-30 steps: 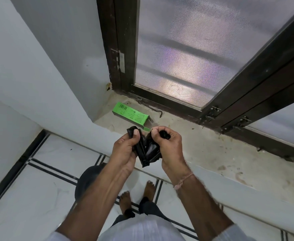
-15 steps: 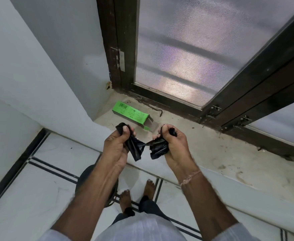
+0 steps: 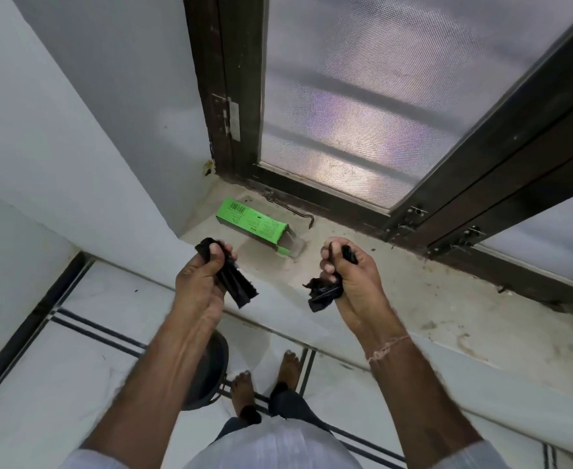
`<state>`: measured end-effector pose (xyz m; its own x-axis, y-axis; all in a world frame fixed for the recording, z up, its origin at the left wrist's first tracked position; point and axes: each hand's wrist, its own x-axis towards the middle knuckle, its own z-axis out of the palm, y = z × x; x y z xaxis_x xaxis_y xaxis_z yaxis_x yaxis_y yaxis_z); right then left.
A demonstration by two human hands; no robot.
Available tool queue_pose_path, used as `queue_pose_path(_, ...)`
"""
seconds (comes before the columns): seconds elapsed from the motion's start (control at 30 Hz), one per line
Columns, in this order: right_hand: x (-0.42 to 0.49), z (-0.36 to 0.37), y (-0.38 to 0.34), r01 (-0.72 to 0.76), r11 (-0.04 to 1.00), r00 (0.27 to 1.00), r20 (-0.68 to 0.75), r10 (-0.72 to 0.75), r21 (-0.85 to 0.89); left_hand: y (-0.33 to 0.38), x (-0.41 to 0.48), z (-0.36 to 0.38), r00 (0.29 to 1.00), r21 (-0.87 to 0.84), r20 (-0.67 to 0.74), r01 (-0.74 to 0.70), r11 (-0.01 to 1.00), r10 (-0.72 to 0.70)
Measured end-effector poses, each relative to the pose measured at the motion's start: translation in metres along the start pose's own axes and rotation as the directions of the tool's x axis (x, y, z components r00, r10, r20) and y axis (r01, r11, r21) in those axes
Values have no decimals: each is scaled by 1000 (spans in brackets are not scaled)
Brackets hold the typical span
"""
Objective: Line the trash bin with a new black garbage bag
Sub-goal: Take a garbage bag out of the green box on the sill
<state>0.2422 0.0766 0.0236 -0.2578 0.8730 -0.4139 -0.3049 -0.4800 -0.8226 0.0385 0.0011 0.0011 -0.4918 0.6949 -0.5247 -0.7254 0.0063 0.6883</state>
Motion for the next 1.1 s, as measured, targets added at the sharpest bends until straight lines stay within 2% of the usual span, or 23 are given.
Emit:
queue_pose_path(0.1, -7, 3, 3, 20, 962, 994, 112, 11, -272, -4, -2, 9, 999, -19, 40, 25, 1000, -24)
queue_pose_path(0.17, -14, 11, 11, 49, 880, 984, 172, 38, -473, -8, -5, 18, 997, -52, 62, 52, 997, -49)
queue_pose_path(0.23, -20, 21, 22, 70, 826, 976, 211, 60, -560, -10, -7, 26, 994, -103, 71, 87, 991, -80)
queue_pose_path(0.37, -18, 28, 37, 114, 849, 990, 129, -55, -516, -12, -9, 38, 988, -159, 78, 141, 977, -130)
queue_pose_path(0.47, -15, 23, 34, 136, 871, 990, 91, -106, -471, -11, -9, 35, 978, 6, 97, 187, 982, -187)
queue_pose_path(0.6, -11, 18, 28, 22, 948, 997, 81, 4, -318, -12, -6, 32, 979, 134, 86, 174, 976, -186)
queue_pose_path(0.73, -7, 11, 24, -121, 976, 986, 89, 139, -182, -10, -1, 30, 973, 197, 163, 132, 971, -166)
queue_pose_path(0.93, -1, 4, 20, -50, 982, 990, 121, 73, -182, -12, 5, 23, 974, 356, 191, 49, 933, -124)
queue_pose_path(1.1, 5, -2, 20, -67, 979, 985, 145, 96, -194, -13, 12, 28, 978, 301, 146, 102, 948, -152)
